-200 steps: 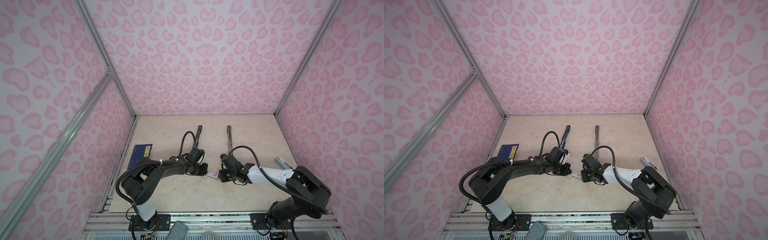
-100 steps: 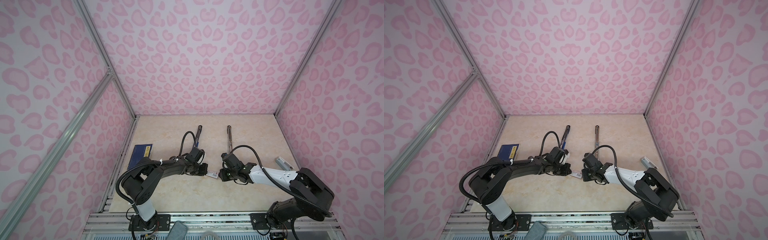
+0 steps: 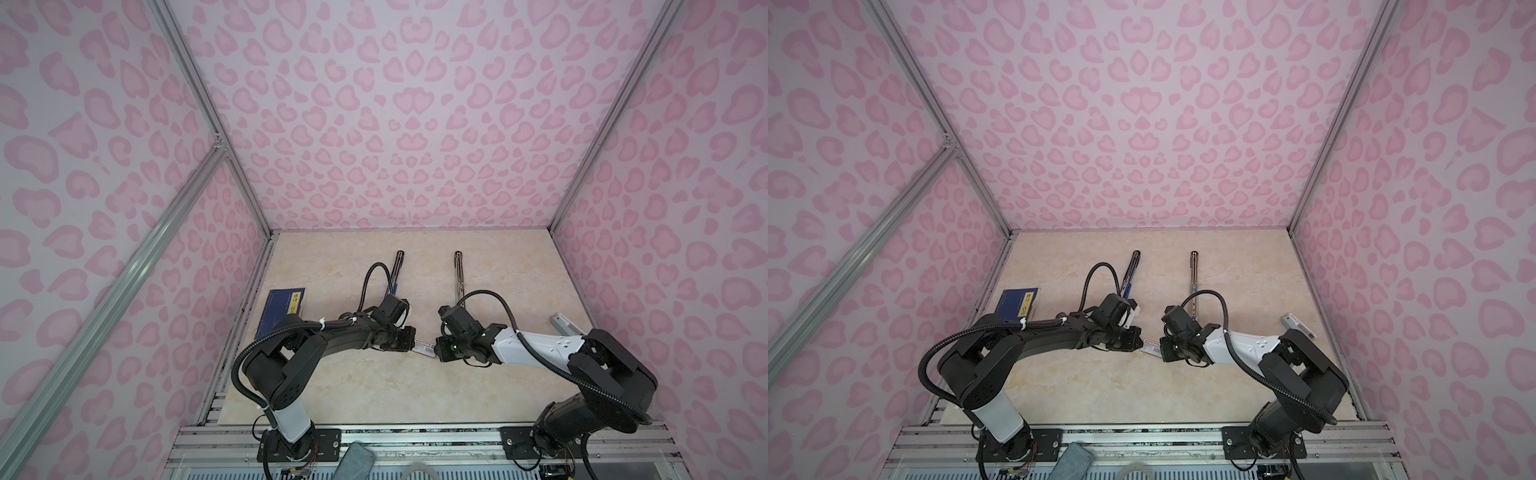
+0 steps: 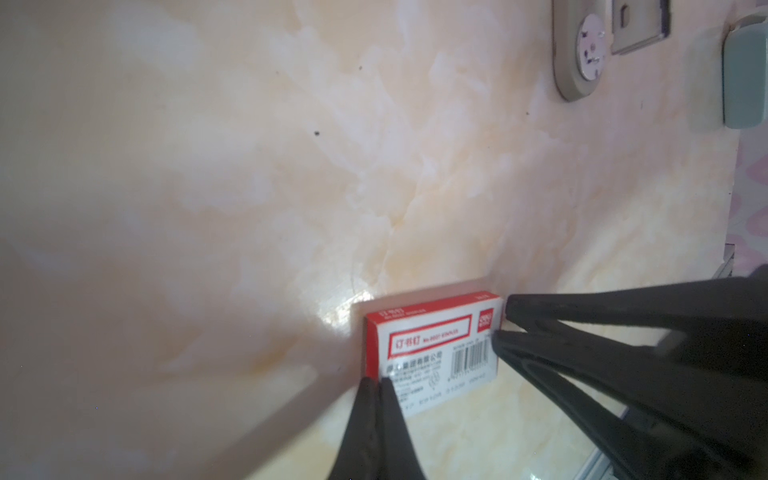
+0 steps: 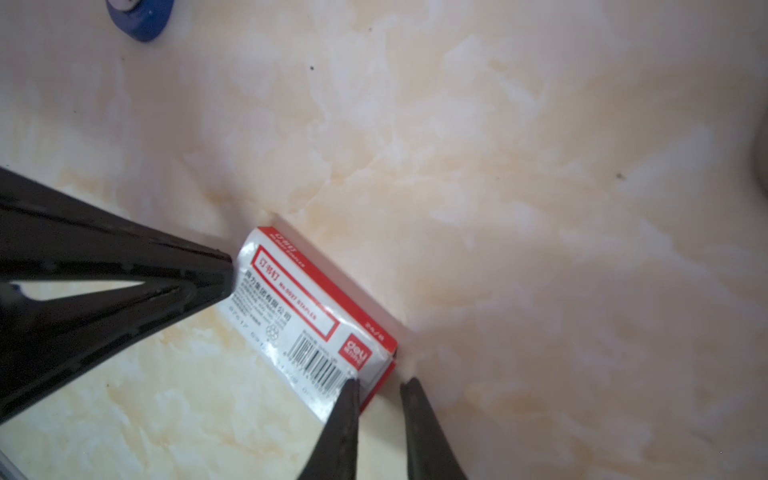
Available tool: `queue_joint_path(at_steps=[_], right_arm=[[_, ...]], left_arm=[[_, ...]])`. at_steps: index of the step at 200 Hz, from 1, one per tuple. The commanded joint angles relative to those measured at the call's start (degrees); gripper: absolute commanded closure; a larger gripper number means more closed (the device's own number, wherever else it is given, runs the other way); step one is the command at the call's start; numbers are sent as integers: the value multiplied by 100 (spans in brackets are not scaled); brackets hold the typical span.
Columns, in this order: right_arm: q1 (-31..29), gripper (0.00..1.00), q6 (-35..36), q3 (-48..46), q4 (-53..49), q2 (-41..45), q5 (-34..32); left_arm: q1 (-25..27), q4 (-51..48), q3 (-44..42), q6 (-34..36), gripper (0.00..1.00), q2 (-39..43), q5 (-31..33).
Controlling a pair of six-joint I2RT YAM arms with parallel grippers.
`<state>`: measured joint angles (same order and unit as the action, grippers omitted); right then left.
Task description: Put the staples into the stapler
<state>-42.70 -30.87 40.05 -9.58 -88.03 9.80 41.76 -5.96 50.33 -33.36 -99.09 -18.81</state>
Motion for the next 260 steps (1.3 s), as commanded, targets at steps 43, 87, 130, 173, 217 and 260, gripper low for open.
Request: queue_joint_path(at_steps=[43,87,130,173,217,260], right_arm=[[-10,80,104,-149,-306,-16,-334],[-104,80,170,-43,-575,-46,-659],[-274,79,280,111,-862,-130,-997],[-282,75,149,173,-864,48,-937],[-263,66,55,257,-824,377,-787],[-341,57,-46,377,-504,61,-550]], left_arm=[[8,-40,13,-3,97,-18,105],[5,-35,12,-3,97,-5,105],[8,-20,-13,-10,97,3,105],[8,-21,-14,-12,97,28,97],[8,-13,-14,-18,97,39,80],[15,6,12,-31,97,37,60]])
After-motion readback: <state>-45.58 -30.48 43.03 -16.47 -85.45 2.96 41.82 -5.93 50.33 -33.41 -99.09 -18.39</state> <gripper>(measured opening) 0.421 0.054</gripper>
